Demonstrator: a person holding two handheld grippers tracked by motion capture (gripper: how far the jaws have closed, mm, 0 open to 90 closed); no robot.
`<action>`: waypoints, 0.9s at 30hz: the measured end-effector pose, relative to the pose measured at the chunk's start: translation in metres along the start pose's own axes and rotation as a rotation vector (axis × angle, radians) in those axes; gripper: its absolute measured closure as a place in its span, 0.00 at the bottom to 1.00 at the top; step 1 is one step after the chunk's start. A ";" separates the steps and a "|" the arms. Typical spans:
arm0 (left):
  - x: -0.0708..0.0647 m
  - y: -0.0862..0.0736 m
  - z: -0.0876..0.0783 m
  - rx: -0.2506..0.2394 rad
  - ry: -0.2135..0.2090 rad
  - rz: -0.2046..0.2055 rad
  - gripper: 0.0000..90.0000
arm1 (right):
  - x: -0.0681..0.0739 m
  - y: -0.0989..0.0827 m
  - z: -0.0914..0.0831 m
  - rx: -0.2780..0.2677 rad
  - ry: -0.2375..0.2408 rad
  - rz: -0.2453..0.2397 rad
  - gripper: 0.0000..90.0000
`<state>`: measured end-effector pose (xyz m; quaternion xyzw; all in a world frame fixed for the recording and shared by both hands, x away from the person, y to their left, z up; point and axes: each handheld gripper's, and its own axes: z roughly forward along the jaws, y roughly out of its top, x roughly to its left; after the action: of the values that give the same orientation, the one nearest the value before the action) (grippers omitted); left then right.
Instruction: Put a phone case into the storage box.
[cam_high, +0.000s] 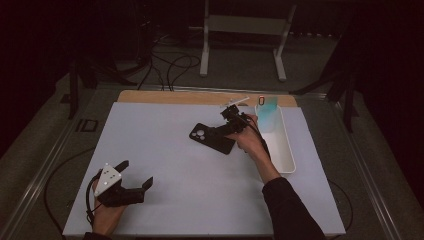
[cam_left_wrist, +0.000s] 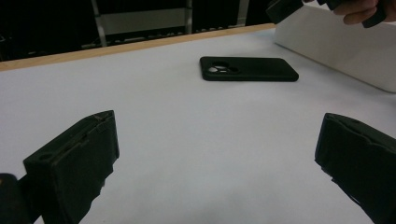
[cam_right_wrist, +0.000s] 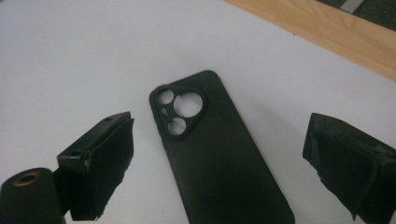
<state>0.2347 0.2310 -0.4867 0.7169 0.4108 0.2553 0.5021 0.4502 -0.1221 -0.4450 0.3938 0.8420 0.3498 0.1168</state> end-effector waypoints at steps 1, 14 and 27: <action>0.000 0.000 0.000 0.000 0.000 0.000 0.01 | 0.000 0.000 0.001 0.007 0.001 -0.007 0.10; 0.000 0.000 0.000 -0.001 -0.001 -0.001 0.00 | -0.003 -0.002 0.021 0.152 -0.002 -0.030 0.10; 0.000 0.000 -0.001 -0.003 -0.002 -0.003 0.00 | -0.001 -0.004 0.037 0.216 -0.006 -0.031 0.10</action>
<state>0.2343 0.2315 -0.4863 0.7157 0.4109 0.2547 0.5040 0.4663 -0.1060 -0.4746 0.3920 0.8805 0.2537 0.0817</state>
